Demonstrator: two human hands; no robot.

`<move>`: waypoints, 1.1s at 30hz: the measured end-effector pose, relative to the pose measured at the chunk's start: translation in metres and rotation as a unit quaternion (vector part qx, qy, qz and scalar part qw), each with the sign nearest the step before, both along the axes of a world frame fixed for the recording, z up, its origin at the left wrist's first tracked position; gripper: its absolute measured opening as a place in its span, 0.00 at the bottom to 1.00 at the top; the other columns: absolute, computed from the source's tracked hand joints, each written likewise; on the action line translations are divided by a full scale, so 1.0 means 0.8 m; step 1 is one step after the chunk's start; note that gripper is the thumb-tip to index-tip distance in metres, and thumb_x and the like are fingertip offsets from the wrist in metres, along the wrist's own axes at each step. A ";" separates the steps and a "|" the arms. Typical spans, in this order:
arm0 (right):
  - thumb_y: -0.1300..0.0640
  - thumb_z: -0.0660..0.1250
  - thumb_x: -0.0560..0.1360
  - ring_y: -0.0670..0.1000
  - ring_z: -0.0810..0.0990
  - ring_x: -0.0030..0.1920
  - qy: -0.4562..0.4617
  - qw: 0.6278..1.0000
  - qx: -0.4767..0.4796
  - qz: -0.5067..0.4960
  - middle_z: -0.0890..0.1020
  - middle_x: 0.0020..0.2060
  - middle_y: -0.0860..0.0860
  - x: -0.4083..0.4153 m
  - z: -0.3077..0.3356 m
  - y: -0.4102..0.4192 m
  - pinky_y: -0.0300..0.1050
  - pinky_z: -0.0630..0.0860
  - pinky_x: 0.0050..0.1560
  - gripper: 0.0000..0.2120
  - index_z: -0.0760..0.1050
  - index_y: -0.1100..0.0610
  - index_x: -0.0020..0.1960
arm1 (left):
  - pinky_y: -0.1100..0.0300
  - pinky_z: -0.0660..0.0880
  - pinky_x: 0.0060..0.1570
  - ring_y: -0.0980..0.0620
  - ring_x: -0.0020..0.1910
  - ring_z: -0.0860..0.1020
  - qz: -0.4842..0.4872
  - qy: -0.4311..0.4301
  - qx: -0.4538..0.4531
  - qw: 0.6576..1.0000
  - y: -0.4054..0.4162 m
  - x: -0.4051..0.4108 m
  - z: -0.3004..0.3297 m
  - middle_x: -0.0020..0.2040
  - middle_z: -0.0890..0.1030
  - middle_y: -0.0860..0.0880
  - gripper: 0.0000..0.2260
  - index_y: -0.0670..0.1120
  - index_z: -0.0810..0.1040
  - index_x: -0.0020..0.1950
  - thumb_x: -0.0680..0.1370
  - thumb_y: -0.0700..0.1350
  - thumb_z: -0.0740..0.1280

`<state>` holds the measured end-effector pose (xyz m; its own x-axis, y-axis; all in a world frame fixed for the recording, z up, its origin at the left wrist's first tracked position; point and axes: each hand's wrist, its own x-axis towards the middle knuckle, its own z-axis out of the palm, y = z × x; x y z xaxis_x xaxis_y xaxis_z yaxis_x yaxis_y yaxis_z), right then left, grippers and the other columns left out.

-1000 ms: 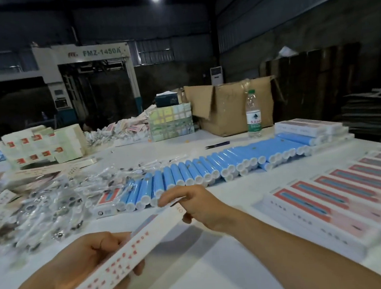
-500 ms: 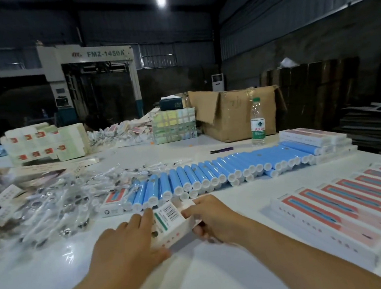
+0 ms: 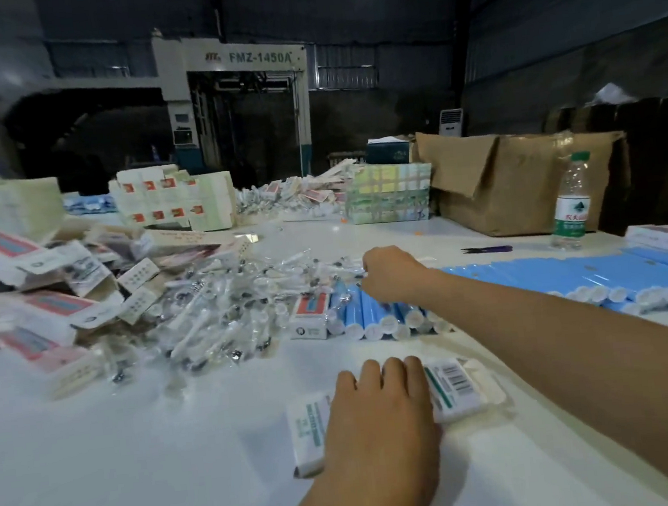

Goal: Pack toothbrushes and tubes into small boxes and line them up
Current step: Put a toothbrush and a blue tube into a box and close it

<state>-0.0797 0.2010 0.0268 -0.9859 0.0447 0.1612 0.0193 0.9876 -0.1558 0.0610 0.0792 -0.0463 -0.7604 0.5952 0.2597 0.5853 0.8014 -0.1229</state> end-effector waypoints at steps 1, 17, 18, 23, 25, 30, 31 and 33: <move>0.64 0.59 0.74 0.51 0.71 0.34 -0.022 0.999 0.049 -0.007 0.73 0.37 0.54 -0.015 -0.002 -0.008 0.42 0.69 0.32 0.03 0.70 0.61 0.42 | 0.46 0.59 0.59 0.42 0.62 0.63 0.001 -0.003 -0.001 1.000 -0.002 -0.002 0.001 0.67 0.64 0.43 0.28 0.43 0.52 0.74 0.80 0.53 0.58; 0.60 0.65 0.74 0.48 0.69 0.17 0.119 0.901 -0.415 -0.045 0.76 0.32 0.59 0.050 0.029 0.057 0.38 0.67 0.20 0.40 0.46 0.46 0.77 | 0.49 0.61 0.59 0.44 0.62 0.64 0.012 0.024 0.037 0.999 -0.028 -0.017 0.000 0.67 0.65 0.46 0.28 0.45 0.51 0.75 0.80 0.58 0.53; 0.61 0.64 0.74 0.49 0.70 0.17 0.155 0.866 -0.474 -0.043 0.77 0.32 0.59 0.076 0.025 0.074 0.39 0.68 0.20 0.40 0.46 0.43 0.76 | 0.50 0.60 0.59 0.45 0.63 0.64 0.018 0.024 0.042 0.999 -0.029 -0.018 0.001 0.68 0.64 0.47 0.29 0.46 0.50 0.75 0.80 0.59 0.52; 0.67 0.62 0.75 0.53 0.75 0.20 0.250 0.745 -0.613 -0.079 0.77 0.32 0.60 0.167 -0.035 0.112 0.43 0.73 0.21 0.35 0.54 0.42 0.73 | 0.54 0.62 0.59 0.49 0.63 0.65 0.046 0.033 0.066 0.996 -0.028 -0.020 0.001 0.69 0.64 0.51 0.29 0.49 0.46 0.76 0.80 0.61 0.50; 0.68 0.61 0.75 0.52 0.76 0.21 0.254 0.720 -0.640 -0.088 0.77 0.34 0.61 0.175 -0.053 0.108 0.43 0.74 0.21 0.34 0.55 0.43 0.72 | 0.54 0.62 0.59 0.49 0.62 0.65 0.052 0.036 0.065 0.996 -0.022 -0.016 0.001 0.68 0.65 0.52 0.29 0.50 0.47 0.76 0.80 0.62 0.50; 0.66 0.66 0.74 0.48 0.75 0.23 0.253 0.709 -0.653 -0.081 0.79 0.32 0.54 0.182 -0.069 0.083 0.41 0.70 0.21 0.28 0.58 0.46 0.65 | 0.54 0.62 0.58 0.49 0.62 0.66 0.059 0.049 0.049 0.996 -0.013 -0.004 -0.002 0.67 0.65 0.52 0.29 0.50 0.48 0.75 0.79 0.63 0.50; 0.64 0.68 0.74 0.47 0.73 0.23 0.240 0.718 -0.648 -0.081 0.79 0.30 0.51 0.185 -0.074 0.079 0.40 0.69 0.20 0.23 0.62 0.49 0.63 | 0.54 0.62 0.58 0.49 0.62 0.66 0.061 0.051 0.053 0.995 -0.011 -0.003 -0.001 0.67 0.65 0.52 0.29 0.50 0.48 0.75 0.79 0.63 0.51; 0.59 0.68 0.75 0.44 0.70 0.24 0.197 0.759 -0.616 -0.077 0.76 0.26 0.44 0.193 -0.081 0.070 0.38 0.66 0.22 0.11 0.75 0.54 0.57 | 0.54 0.62 0.58 0.49 0.62 0.65 0.062 0.047 0.062 0.995 -0.009 -0.002 0.000 0.67 0.65 0.52 0.30 0.50 0.47 0.75 0.79 0.62 0.51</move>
<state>0.0746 0.2571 -0.0381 -0.8401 0.5105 0.1833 -0.1675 0.0773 -0.9828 0.0597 0.0720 -0.0462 -0.7953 0.4565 0.3987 0.4709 0.8796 -0.0678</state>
